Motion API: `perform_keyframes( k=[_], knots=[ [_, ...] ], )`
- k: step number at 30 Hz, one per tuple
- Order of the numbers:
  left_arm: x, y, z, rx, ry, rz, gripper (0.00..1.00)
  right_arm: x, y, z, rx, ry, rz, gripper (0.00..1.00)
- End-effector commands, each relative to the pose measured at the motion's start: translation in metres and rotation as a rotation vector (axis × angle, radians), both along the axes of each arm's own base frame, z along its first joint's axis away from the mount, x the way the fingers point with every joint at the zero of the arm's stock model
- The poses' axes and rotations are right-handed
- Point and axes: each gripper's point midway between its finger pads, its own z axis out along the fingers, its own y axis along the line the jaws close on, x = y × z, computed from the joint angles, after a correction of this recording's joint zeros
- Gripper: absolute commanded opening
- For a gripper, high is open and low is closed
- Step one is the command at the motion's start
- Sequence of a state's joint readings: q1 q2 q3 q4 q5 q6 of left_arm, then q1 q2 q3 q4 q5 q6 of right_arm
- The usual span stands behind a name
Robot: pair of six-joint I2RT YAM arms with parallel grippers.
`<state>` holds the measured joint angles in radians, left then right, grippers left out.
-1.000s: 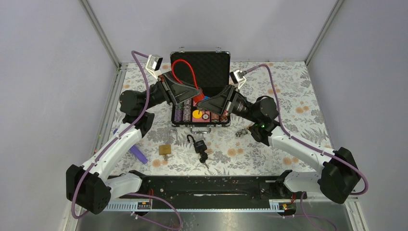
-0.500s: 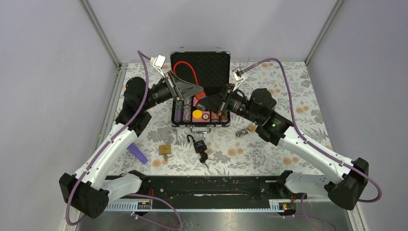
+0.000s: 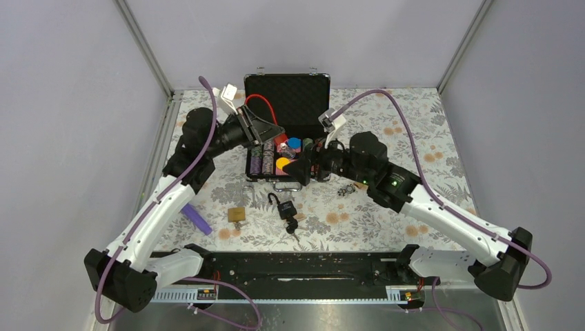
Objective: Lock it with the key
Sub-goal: Lock the lock.
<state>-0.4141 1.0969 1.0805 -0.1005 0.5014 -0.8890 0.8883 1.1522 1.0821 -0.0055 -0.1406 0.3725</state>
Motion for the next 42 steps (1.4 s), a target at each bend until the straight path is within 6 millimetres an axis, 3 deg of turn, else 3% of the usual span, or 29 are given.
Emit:
perform_keyframes(
  k=[1, 9, 16, 23, 37, 39, 42],
  knots=[
    [-0.020, 0.001, 0.059, 0.001, -0.285, -0.082, 0.00, -0.026, -0.012, 0.014, 0.067, 0.003, 0.143, 0.85],
    [-0.061, -0.006, 0.076, -0.019, -0.441, -0.280, 0.00, -0.035, -0.002, 0.049, 0.251, 0.024, 0.237, 0.83],
    [-0.078, -0.007, 0.090, -0.083, -0.470, -0.337, 0.00, -0.027, 0.011, 0.065, 0.331, -0.007, 0.261, 0.69],
    [-0.084, -0.006, 0.094, -0.111, -0.466, -0.347, 0.00, -0.026, 0.021, 0.078, 0.384, -0.010, 0.304, 0.53],
    [-0.079, -0.006, 0.093, -0.110, -0.461, -0.328, 0.00, -0.031, 0.027, 0.094, 0.454, 0.045, 0.346, 0.36],
    [-0.080, -0.006, 0.093, -0.110, -0.461, -0.328, 0.00, -0.031, 0.029, 0.095, 0.462, 0.070, 0.355, 0.26],
    [-0.079, -0.006, 0.091, -0.113, -0.450, -0.325, 0.00, -0.028, 0.034, 0.094, 0.468, 0.107, 0.358, 0.02]
  ],
)
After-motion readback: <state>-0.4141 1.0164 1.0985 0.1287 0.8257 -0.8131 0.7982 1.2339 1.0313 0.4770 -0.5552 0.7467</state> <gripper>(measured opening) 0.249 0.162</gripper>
